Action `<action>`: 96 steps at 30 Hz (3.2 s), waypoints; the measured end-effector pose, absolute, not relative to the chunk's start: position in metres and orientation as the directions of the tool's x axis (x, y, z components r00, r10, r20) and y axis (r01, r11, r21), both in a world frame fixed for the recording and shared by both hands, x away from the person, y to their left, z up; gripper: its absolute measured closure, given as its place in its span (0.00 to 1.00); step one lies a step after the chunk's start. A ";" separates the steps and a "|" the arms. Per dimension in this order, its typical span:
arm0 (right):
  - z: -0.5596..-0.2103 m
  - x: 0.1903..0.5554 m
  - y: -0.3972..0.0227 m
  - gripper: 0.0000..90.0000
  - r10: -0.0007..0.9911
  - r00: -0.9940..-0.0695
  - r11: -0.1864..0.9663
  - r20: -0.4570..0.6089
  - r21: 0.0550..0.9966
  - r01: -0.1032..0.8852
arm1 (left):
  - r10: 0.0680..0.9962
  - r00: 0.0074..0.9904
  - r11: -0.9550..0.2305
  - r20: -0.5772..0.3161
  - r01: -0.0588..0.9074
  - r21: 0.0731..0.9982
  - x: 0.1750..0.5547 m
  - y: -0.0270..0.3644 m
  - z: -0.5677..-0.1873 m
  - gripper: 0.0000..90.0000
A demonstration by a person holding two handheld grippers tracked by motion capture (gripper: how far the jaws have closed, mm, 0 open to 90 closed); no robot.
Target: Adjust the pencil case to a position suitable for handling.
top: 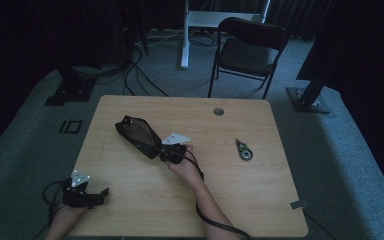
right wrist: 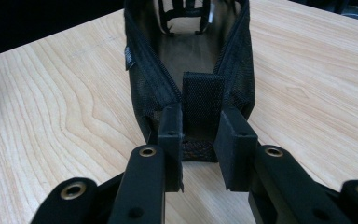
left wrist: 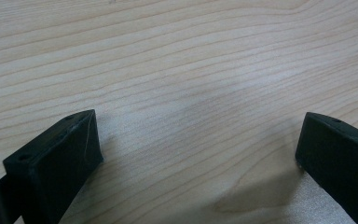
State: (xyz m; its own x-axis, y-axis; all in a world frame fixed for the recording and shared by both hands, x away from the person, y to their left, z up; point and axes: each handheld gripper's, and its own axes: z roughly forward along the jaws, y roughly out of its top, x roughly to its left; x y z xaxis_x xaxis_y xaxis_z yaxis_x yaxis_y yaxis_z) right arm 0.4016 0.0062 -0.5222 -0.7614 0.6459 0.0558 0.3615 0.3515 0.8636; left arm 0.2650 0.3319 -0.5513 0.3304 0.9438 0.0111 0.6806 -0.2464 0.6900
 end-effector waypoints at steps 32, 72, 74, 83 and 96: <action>-0.523 0.378 -0.062 0.81 0.703 -0.708 0.307 0.074 0.866 0.395 | 0.944 0.330 -0.246 0.011 0.681 0.690 0.265 0.332 -0.551 0.00; -0.518 0.337 -0.179 0.81 0.832 -0.550 0.198 0.070 0.889 0.413 | 0.943 0.331 -0.248 0.013 0.680 0.690 0.265 0.332 -0.551 0.00; -0.517 0.334 -0.185 0.81 0.840 -0.538 0.188 0.073 0.890 0.415 | 0.943 0.332 -0.249 0.013 0.680 0.690 0.265 0.332 -0.551 0.00; -0.519 0.318 -0.203 0.81 0.861 -0.505 0.193 0.055 0.883 0.427 | 0.943 0.331 -0.249 0.013 0.680 0.690 0.265 0.332 -0.551 0.00; -0.529 0.287 -0.222 0.81 0.889 -0.456 0.182 0.047 0.877 0.444 | 0.943 0.331 -0.248 0.013 0.680 0.690 0.265 0.332 -0.551 0.00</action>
State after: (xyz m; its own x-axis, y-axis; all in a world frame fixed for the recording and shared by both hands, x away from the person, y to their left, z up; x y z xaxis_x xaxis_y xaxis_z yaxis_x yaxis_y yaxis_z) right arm 0.2870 -0.2225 -0.5294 -0.4559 0.8888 0.0466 0.4442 0.1818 0.8773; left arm 0.2650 0.3319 -0.5513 0.3314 0.9434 0.0131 0.6800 -0.2484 0.6898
